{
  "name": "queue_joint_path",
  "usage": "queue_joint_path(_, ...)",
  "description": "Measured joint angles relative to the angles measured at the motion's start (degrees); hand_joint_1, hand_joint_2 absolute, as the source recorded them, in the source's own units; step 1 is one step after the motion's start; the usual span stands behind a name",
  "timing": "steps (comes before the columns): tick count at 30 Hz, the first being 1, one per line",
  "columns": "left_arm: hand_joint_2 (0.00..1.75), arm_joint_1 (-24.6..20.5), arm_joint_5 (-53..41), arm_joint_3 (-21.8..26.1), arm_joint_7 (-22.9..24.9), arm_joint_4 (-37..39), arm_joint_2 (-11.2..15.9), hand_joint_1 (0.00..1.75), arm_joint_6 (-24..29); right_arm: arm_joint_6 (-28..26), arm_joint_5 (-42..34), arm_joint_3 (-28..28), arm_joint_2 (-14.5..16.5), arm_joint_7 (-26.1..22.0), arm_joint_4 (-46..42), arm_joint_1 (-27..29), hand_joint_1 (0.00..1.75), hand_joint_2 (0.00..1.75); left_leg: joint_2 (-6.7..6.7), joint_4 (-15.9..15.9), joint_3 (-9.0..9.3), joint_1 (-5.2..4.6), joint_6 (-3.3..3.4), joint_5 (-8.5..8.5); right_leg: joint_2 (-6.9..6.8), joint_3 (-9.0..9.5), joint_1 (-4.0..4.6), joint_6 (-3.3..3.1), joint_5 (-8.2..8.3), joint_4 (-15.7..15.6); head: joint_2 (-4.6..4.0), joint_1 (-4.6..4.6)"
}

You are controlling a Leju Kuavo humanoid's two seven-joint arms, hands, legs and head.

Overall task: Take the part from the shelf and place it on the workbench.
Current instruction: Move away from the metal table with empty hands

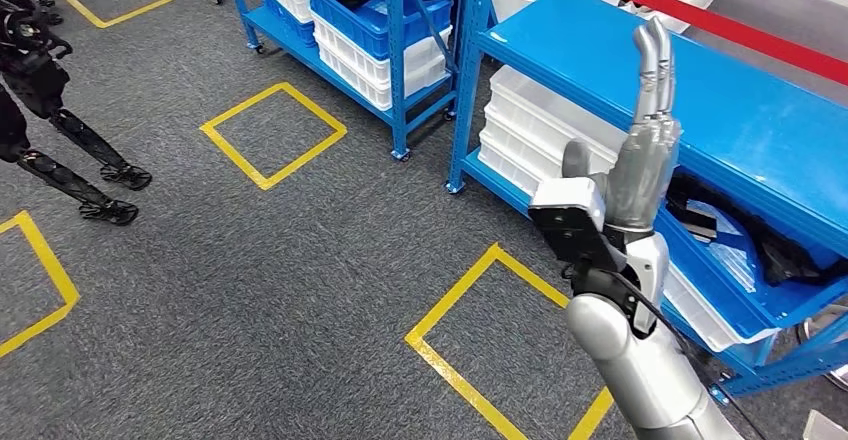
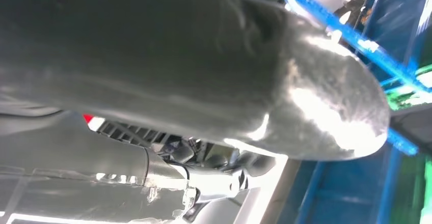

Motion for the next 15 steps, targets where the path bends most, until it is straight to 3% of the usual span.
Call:
queue_joint_path(2, 0.00, 0.18, 0.01, 0.00, 0.00, -0.01, 0.00, 0.00, 0.00, 0.00, -0.22, 0.00, 0.02, -0.08, 0.01, 0.11, 0.00, 0.00, 1.46, 0.06, 0.01, 0.00, 0.04, -0.15, -0.95, -3.19, -0.32, 0.45, -2.43, 6.53, 0.00, 0.23)
queue_joint_path(3, 0.00, 0.25, 0.02, 0.00, 0.00, -0.01, 0.01, 0.00, 0.01, 0.00, -0.36, 0.00, 0.02, -0.17, 0.03, 0.16, 0.00, 0.00, 2.17, 0.13, 0.02, 0.03, -0.04, -0.27, -1.14, -3.68, -0.49, 0.62, -2.16, 7.52, 0.00, 0.28)
queue_joint_path(4, 0.00, 0.29, 0.02, 0.00, -0.02, -0.01, 0.01, 0.00, 0.02, 0.00, -0.53, 0.00, 0.02, -0.27, 0.07, 0.18, 0.00, 0.00, 2.83, 0.21, 0.07, 0.08, -0.17, -0.41, -1.34, -3.06, -0.65, 0.76, -0.82, 6.21, 0.00, 0.31)
queue_joint_path(5, 0.00, 0.30, 0.02, 0.00, -0.07, -0.01, 0.01, 0.00, 0.05, 0.00, -0.69, 0.00, 0.02, -0.36, 0.11, 0.18, 0.00, 0.00, 3.43, 0.33, 0.17, 0.15, -0.37, -0.60, -1.89, -1.37, -0.78, 0.89, 1.24, 2.88, 0.00, 0.33)
queue_joint_path(7, 0.00, 0.29, 0.02, 0.01, -0.19, 0.00, 0.02, 0.00, 0.17, 0.01, -0.96, 0.01, 0.04, -0.51, 0.27, 0.11, 0.00, 0.00, 4.37, 0.69, 0.37, 0.04, -1.00, -1.08, -4.22, 2.33, -0.60, 0.81, 4.06, -4.59, 0.00, 0.51)
queue_joint_path(9, 0.00, 0.31, 0.01, 0.01, -0.30, 0.01, 0.03, 0.00, 0.31, 0.02, -1.15, 0.03, 0.08, -0.75, 0.49, 0.08, 0.00, 0.00, 5.15, 0.95, 0.57, -0.31, -1.64, -1.43, -5.30, 3.64, -0.27, 0.05, 4.41, -7.64, 0.00, 0.42)
queue_joint_path(11, 0.00, 0.30, 0.01, 0.01, -0.34, 0.01, 0.03, 0.00, 0.37, 0.02, -1.33, 0.03, 0.10, -1.03, 0.67, 0.19, 0.00, 0.00, 6.04, 0.94, 0.90, -0.36, -2.18, -1.67, -4.09, 3.51, -0.18, -0.86, 4.40, -7.69, 0.00, 0.08)
queue_joint_path(13, 0.00, 0.22, 0.00, 0.02, -0.35, 0.01, 0.03, 0.00, 0.39, 0.02, -1.45, 0.03, 0.14, -1.23, 0.78, 0.38, 0.00, 0.00, 4.79, 2.48, 0.78, -0.06, -2.80, -3.02, -3.00, 3.65, -0.24, -1.51, 4.50, -7.82, 0.00, -0.20)
queue_joint_path(15, 0.00, 0.21, -0.01, 0.02, -0.35, 0.01, 0.03, 0.00, 0.41, 0.02, -1.61, 0.03, 0.17, -1.33, 0.86, 0.57, 0.00, 0.00, 1.90, 8.39, -1.65, 0.10, -3.15, -6.33, -1.96, 3.77, -0.28, -2.03, 4.59, -7.90, 0.00, -0.58)
